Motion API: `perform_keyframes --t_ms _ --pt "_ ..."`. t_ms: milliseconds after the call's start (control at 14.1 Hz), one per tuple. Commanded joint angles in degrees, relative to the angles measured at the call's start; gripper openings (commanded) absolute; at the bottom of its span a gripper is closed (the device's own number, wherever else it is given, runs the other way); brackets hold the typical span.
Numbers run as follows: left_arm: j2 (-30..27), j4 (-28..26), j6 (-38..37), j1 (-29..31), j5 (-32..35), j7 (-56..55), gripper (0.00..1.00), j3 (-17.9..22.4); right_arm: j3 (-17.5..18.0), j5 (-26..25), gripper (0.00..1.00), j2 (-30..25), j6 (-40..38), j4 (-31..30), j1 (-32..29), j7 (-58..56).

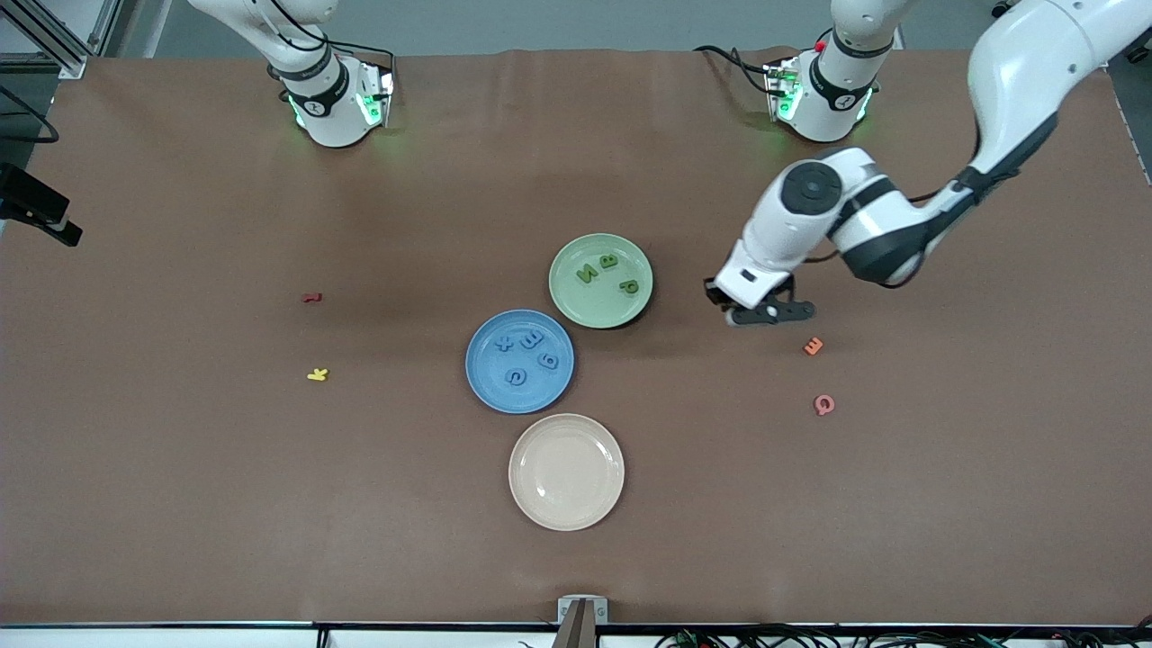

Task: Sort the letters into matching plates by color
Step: 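Carry the u to the green plate and open the left gripper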

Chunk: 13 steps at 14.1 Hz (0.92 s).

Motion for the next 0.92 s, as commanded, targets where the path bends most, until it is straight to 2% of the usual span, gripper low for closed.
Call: perform_keyframes --t_ms 0,212,424,495,566,636,707,778,848 --pt "-0.64 0.45 -0.71 -6.18 -0.84 -8.36 0.02 0.78 0.58 -0.35 1.00 0.19 -0.24 0.89 -0.67 -0.46" --pt "0.06 3.17 -0.19 -16.20 -0.84 -18.12 0.02 4.56 0.58 -0.35 1.00 0.19 -0.24 0.98 -0.68 -0.46" --pt "1.12 6.34 4.01 -27.97 -0.84 -28.23 0.02 11.31 0.49 -0.35 1.00 0.19 -0.24 0.98 -0.76 -0.46" --pt "1.03 6.69 5.77 -30.88 -0.84 -31.13 0.06 13.51 0.49 -0.44 1.00 0.19 -0.32 0.98 -0.76 -0.46" --pt "1.03 6.69 6.40 -31.87 -0.84 -32.20 0.13 14.06 0.49 -0.44 1.00 0.19 -0.32 0.98 -0.76 -0.46" --pt "1.12 6.69 6.49 -32.05 -0.84 -32.30 0.22 14.06 0.49 -0.44 1.00 0.19 -0.24 0.98 -0.68 -0.46" --pt "1.12 6.69 6.50 -32.05 -0.84 -31.95 0.60 14.06 0.49 -0.44 1.00 0.19 -0.24 0.98 -0.76 -0.46" --pt "1.03 6.69 6.50 -32.05 -0.84 -32.30 0.94 14.15 0.49 -0.44 1.00 0.19 -0.32 0.98 -0.76 -0.46" --pt "0.77 6.69 6.41 -31.79 -0.84 -32.22 0.99 14.15 0.49 -0.44 1.00 0.19 -0.32 0.98 -0.68 -0.46"
